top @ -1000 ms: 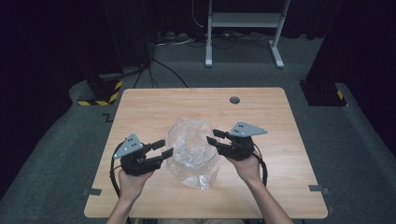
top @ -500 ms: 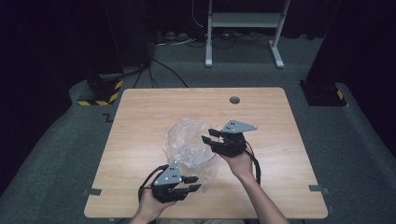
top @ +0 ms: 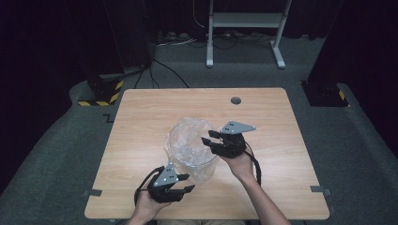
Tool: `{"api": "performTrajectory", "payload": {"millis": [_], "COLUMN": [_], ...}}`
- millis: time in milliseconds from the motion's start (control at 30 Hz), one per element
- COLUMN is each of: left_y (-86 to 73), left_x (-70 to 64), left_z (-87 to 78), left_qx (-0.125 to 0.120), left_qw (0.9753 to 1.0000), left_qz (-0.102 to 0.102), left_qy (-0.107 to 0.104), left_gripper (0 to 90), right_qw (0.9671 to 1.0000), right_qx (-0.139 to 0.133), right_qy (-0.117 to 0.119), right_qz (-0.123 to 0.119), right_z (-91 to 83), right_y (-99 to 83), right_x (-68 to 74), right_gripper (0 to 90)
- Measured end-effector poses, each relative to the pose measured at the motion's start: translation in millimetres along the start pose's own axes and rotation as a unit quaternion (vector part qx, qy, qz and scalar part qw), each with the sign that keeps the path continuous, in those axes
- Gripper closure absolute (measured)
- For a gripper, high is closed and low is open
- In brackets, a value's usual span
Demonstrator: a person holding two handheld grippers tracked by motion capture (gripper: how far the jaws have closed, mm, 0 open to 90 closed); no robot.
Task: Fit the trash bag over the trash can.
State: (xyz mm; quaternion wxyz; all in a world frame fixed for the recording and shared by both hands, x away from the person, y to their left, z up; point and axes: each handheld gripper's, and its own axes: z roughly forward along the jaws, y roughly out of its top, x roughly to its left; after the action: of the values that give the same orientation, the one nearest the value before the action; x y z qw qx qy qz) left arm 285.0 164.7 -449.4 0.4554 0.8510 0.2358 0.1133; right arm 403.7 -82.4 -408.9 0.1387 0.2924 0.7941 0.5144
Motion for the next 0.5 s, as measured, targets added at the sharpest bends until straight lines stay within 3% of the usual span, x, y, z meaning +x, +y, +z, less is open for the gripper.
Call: {"api": "performTrajectory", "payload": {"millis": [133,267,400,433,467,500], "left_y": [-3.0,-6.8,-8.3,-8.5,-7.3,-6.6], "left_x": [2.1,15.9,35.4,40.1,47.4,49.4], "left_z": [-22.3,-44.6,-62.1,-65.6,-69.4,-69.7], "left_qx": [-0.042,-0.095,-0.133,-0.145,-0.155,-0.155], "left_qw": [0.9991,0.9942,0.9828,0.979,0.9725,0.9705], "left_qz": [-0.007,-0.045,-0.111,-0.124,-0.151,-0.16], "left_qy": [0.001,0.018,0.064,0.071,0.088,0.092], "left_gripper": [50.4,49.0,50.3,50.9,51.7,52.3], "right_qw": [1.0,1.0,1.0,1.0,1.0,1.0], "right_qx": [0.001,-0.001,0.0,0.0,0.0,0.0], "right_qy": [-0.001,-0.002,-0.003,-0.003,-0.004,-0.004], "right_qz": [-0.002,-0.002,-0.006,-0.006,-0.006,-0.007], "right_z": [-0.2,-1.0,-0.3,-0.3,-0.3,-0.3], "right_y": [0.1,0.1,0.0,0.0,0.0,0.0], "right_x": [0.4,-0.2,0.1,0.4,0.5,0.5], "right_gripper": [57.5,57.6,57.5,57.5,57.5,57.5]}}
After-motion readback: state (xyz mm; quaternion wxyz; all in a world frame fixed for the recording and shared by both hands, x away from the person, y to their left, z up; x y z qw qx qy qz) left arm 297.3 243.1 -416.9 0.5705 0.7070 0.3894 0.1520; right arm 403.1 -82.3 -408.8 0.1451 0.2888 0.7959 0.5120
